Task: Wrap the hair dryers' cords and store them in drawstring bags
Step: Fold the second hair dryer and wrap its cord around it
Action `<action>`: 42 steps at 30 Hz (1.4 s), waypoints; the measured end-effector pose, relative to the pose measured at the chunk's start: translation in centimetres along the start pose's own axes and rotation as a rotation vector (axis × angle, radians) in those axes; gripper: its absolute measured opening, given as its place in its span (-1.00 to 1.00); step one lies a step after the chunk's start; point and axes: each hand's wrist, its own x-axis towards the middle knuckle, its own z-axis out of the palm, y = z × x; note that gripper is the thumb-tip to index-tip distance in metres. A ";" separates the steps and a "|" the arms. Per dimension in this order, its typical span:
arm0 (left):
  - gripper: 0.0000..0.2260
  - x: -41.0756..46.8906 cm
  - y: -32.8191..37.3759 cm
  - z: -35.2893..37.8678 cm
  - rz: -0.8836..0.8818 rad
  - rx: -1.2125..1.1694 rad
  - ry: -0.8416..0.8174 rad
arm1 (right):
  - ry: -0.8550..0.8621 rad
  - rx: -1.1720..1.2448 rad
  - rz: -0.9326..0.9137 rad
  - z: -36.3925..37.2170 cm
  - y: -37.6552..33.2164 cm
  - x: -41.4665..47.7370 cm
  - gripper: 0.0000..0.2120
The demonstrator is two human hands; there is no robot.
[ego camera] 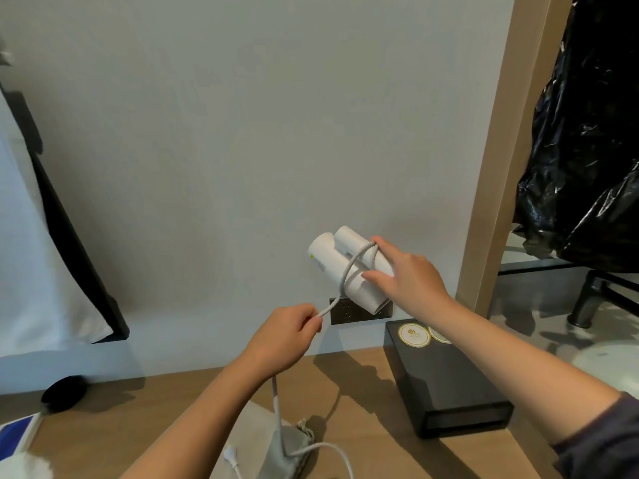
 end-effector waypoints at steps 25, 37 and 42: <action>-0.84 1.1 1.9 -2.9 0.065 0.322 -0.288 | -0.077 0.283 0.193 2.1 1.0 1.1 -0.50; -0.76 1.9 1.8 -2.9 0.030 0.432 -0.227 | -0.244 -0.359 -0.346 3.6 -0.3 -0.7 -0.47; -0.79 2.5 2.2 -5.4 0.075 0.291 -0.122 | -0.430 -0.525 -0.500 4.2 0.2 -1.3 -0.42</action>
